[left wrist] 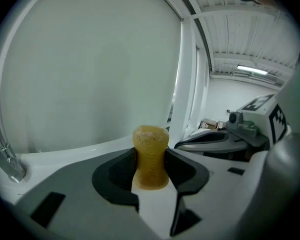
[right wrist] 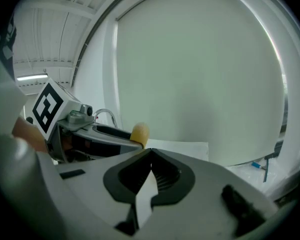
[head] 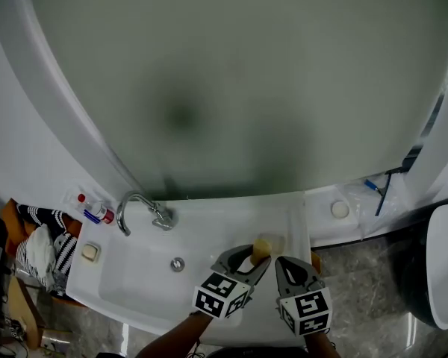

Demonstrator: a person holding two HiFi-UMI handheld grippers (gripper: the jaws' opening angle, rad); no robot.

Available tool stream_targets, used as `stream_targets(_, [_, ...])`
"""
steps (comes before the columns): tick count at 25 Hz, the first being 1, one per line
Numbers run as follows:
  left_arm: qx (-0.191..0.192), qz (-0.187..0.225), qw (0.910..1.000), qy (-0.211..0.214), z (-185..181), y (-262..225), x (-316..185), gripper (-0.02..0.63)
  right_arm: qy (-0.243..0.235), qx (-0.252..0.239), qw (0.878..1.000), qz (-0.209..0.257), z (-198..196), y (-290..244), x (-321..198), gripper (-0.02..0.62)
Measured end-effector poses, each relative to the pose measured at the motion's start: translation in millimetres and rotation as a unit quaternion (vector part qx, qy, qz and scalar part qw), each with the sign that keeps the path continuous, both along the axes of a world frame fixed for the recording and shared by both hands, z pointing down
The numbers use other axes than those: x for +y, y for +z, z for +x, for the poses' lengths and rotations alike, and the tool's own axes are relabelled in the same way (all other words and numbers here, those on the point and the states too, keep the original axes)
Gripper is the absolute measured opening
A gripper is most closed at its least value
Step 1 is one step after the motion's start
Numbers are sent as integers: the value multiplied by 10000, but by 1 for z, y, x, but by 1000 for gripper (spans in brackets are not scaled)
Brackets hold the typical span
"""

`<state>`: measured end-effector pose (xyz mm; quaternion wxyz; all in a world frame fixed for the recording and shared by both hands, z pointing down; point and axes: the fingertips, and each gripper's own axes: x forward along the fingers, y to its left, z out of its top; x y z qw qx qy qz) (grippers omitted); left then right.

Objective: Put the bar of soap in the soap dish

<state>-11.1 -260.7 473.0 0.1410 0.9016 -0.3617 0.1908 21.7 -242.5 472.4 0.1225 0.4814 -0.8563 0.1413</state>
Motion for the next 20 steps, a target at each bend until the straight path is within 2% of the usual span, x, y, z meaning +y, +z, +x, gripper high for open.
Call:
stream_targets(5, [-652,101,9977,176,12,13,-15,183,-222,-103,9996,-122,11,10,-14,11])
stream_targets(10, [-1306,219,9908,294,19,27,-33,183,-419,-175,9987,-223,19,21,-26,12])
stream_targets(16, [-2117,397,9734,780,23,47,-47,184,-401,-234,9983,-342,24,30,-33,12])
stream_targets(20, [-2471,463,9611,1146,28,62,-55,183,-299,-191,9985,-407,28,35,-36,11])
